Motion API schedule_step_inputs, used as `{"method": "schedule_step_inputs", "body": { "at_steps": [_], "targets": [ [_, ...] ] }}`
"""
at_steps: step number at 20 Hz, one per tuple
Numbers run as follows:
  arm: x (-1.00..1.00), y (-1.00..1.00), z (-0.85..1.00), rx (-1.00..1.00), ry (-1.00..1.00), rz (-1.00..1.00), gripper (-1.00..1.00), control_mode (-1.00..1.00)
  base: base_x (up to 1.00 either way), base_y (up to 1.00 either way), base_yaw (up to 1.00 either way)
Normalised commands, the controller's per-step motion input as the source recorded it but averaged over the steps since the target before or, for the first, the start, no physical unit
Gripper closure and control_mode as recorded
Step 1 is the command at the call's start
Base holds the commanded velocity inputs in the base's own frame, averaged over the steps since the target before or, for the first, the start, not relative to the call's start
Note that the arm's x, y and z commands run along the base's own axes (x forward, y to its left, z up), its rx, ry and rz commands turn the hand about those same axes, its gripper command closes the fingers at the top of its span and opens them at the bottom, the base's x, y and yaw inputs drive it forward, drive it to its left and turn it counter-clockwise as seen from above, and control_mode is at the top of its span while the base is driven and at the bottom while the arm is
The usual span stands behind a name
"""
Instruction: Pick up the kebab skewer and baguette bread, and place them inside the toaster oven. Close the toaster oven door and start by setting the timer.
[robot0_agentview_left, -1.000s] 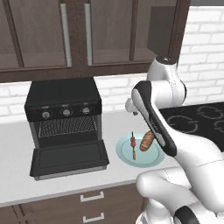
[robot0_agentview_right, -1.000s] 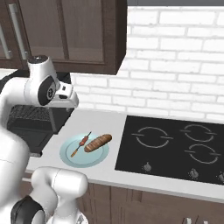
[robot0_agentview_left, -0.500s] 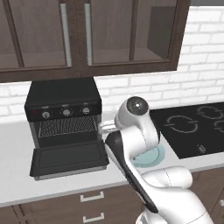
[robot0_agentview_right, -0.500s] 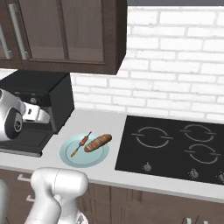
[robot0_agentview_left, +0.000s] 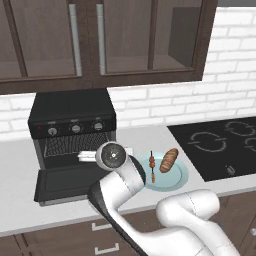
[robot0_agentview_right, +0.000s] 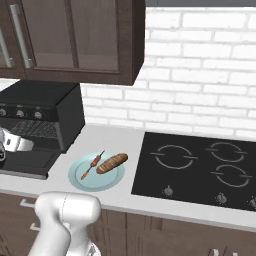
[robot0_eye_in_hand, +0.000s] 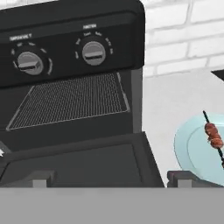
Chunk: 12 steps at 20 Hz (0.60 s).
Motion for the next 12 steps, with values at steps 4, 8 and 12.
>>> {"method": "schedule_step_inputs", "body": {
  "at_steps": [4, 8, 12],
  "targets": [
    [0.59, 1.00, -0.07, 0.03, -0.06, -0.09, -1.00, -1.00, 0.00, 0.00, 0.00],
    [0.56, 0.91, -0.08, 0.00, -0.06, -0.01, -1.00, -1.00, 0.00, 0.00, 0.00],
    [0.63, 0.76, -0.01, -0.04, -0.02, -0.01, -1.00, -1.00, 0.00, 0.00, 0.00]
  ]
}}
